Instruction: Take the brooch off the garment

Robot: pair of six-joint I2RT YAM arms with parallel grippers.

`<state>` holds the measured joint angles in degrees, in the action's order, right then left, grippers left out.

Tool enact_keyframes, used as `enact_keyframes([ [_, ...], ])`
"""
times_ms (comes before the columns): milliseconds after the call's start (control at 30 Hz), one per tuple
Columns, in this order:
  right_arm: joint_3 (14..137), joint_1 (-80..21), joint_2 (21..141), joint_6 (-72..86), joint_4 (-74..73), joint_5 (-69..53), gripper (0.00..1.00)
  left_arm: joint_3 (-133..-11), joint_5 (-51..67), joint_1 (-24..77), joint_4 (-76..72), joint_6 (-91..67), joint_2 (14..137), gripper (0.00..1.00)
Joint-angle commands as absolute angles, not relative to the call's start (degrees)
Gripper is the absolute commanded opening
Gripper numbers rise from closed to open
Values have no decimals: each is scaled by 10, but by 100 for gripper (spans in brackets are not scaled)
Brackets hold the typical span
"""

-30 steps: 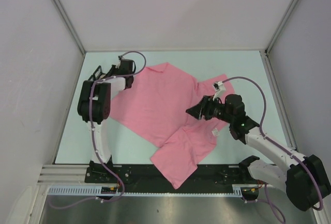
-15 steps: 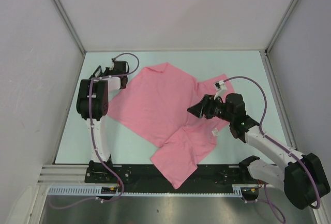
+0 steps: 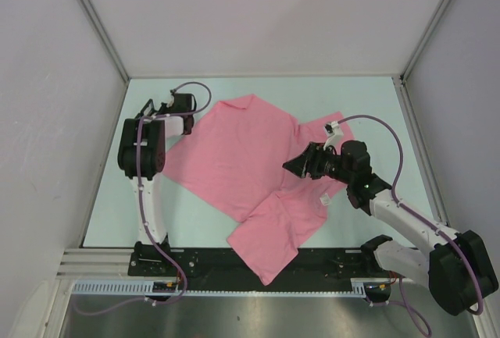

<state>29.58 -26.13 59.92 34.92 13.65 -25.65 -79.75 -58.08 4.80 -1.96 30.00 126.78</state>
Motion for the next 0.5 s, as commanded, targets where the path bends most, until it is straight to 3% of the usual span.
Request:
enact_keyframes([
  [0, 303, -259, 603, 350, 160, -264, 68, -820, -591, 48, -19, 305, 1281, 1],
  [233, 303, -259, 603, 351, 158, -265, 68, -820, -598, 47, -20, 305, 1282, 1],
  [333, 303, -259, 602, 352, 159, -265, 68, -817, -600, 47, -25, 309, 1284, 5],
  [467, 303, -259, 602, 350, 158, -264, 68, -817, -601, 47, -24, 307, 1282, 18],
])
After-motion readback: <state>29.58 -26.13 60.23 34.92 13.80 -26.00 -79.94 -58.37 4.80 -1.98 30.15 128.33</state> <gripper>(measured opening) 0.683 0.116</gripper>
